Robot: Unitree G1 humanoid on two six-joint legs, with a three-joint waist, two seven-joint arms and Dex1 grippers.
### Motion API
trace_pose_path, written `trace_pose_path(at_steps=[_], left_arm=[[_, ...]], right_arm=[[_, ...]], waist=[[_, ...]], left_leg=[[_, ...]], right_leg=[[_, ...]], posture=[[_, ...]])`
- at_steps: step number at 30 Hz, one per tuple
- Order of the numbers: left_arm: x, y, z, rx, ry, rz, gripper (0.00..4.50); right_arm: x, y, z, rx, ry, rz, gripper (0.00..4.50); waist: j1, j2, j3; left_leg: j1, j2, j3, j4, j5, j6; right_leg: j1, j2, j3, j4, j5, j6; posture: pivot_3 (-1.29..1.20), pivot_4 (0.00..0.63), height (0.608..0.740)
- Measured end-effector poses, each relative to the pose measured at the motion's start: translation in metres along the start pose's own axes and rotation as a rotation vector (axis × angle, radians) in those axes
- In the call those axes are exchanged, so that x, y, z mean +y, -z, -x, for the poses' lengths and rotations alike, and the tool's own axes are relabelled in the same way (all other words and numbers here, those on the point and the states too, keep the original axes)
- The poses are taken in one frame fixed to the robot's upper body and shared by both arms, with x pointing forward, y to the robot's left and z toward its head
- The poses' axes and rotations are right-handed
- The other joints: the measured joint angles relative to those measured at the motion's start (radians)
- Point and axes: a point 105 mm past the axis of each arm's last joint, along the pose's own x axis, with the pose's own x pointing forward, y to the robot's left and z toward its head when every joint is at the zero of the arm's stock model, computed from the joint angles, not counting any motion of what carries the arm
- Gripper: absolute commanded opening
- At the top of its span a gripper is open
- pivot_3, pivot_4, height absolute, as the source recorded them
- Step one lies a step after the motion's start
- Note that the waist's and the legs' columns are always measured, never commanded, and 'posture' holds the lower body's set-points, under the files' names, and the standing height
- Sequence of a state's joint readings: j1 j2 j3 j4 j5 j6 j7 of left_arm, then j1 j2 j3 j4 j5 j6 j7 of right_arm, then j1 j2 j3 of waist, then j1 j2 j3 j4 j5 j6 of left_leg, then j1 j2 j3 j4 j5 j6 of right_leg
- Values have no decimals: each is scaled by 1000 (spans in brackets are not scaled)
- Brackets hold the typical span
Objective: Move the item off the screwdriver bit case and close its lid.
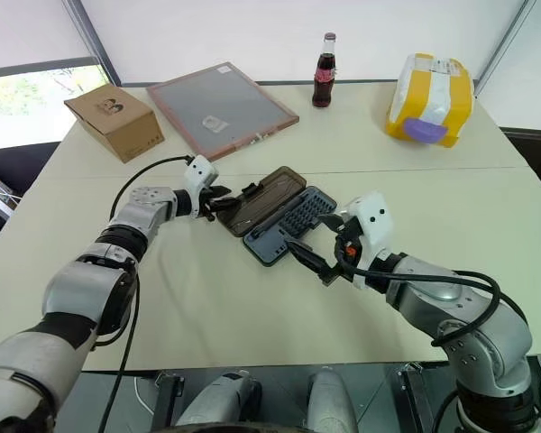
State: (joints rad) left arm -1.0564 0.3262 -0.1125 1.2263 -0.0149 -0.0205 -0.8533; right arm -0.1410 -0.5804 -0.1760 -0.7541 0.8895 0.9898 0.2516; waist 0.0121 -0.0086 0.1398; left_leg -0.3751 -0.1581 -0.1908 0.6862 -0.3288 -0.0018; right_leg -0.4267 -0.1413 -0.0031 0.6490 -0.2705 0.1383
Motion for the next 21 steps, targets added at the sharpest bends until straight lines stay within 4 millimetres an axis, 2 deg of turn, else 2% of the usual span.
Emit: trace_pose_path(at_steps=[1, 7, 10, 13, 18, 21], left_arm=[[-1, 0, 0, 0, 2, -7, 29], [-1, -1, 1, 20, 24, -79, 29], [-4, -2, 9, 28, 103, -205, 29], [-22, -6, 18, 11, 295, -411, 29], [-36, -18, 19, 4, 404, -622, 29], [-38, -24, 20, -5, 427, -653, 29]], right_arm=[[0, 1, 1, 0, 6, 0, 4500], [-7, 5, 12, 26, 30, -6, 4500], [-18, 6, 33, 94, 39, 37, 4500], [-19, 9, 53, 187, -13, 73, 4500], [-13, 13, 58, 233, -83, 79, 4500], [-13, 13, 56, 230, -87, 83, 4500]], waist=[[0, 0, 0], [-3, 0, 0], [-2, 0, 0], [1, -1, 0], [3, -6, 3], [1, -6, 3]], left_leg=[[0, 0, 0, 0, 0, 0], [0, 1, 1, 0, 0, -1], [0, 1, 1, -1, 0, 0], [-1, 1, 1, -2, 0, 0], [-2, 1, 1, 0, 0, 0], [-2, 2, 1, 0, 0, 1]], right_leg=[[0, 0, 0, 0, 0, 0], [0, 2, 0, 0, 0, 0], [-1, 2, 0, -1, 0, 0], [-1, 1, 0, -2, 0, 0], [-1, 1, 0, -2, 0, 0], [-1, 1, 0, -2, 0, 0]], posture=[[0, 150, 740], [0, 150, 740], [0, 150, 740], [0, 150, 740], [0, 150, 740], [0, 150, 740]])
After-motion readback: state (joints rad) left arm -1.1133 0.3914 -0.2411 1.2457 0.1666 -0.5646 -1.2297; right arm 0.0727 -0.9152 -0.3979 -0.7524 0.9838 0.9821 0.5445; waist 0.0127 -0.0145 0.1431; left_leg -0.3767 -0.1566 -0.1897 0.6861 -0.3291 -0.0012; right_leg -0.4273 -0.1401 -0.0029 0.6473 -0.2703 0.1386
